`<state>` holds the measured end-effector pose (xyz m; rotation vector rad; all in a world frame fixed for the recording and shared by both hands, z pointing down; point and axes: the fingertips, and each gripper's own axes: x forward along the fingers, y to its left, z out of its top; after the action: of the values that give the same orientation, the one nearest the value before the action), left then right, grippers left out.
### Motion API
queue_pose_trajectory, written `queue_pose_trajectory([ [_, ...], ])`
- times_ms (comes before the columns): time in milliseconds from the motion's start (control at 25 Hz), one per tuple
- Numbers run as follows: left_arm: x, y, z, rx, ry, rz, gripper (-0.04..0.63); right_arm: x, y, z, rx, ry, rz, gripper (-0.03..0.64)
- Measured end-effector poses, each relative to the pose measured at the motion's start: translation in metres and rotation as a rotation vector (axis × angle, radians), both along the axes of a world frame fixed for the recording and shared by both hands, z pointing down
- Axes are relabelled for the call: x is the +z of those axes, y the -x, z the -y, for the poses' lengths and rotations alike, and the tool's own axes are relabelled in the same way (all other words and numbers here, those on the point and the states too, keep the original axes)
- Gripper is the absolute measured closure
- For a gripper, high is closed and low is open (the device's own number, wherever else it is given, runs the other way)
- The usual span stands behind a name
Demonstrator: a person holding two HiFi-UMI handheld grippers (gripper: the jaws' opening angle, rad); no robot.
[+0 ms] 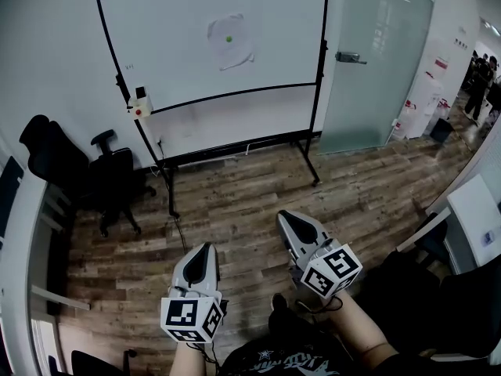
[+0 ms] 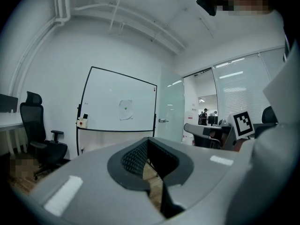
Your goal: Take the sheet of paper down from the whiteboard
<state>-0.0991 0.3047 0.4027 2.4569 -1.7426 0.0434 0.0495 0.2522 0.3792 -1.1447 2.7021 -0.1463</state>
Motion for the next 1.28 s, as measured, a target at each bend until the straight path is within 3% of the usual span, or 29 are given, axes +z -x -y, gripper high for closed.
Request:
queue_pose_trajectory([
  [360, 0.0, -0.017, 0.089, -0.01, 0.026, -0.038, 0.589, -0.002, -0.03, 0.093, 0.022, 0.001, 0.004, 0.6],
  [520, -0.002, -0.032, 0.121, -0.006, 0.027, -0.024, 0.588, 0.0, -0.054, 0.125, 0.071, 0.003, 0.054, 0.6],
  [720, -0.006, -0.041, 0.157, -0.021, 0.035, -0.054, 0.589, 0.003, -0.07, 0.164, 0.054, 0.023, 0.065, 0.6],
  [1280, 0.002, -0.046, 0.204, -0.057, 0.057, -0.02, 0.588, 0.029, -0.06, 0.208, -0.014, 0.072, 0.015, 0.6],
])
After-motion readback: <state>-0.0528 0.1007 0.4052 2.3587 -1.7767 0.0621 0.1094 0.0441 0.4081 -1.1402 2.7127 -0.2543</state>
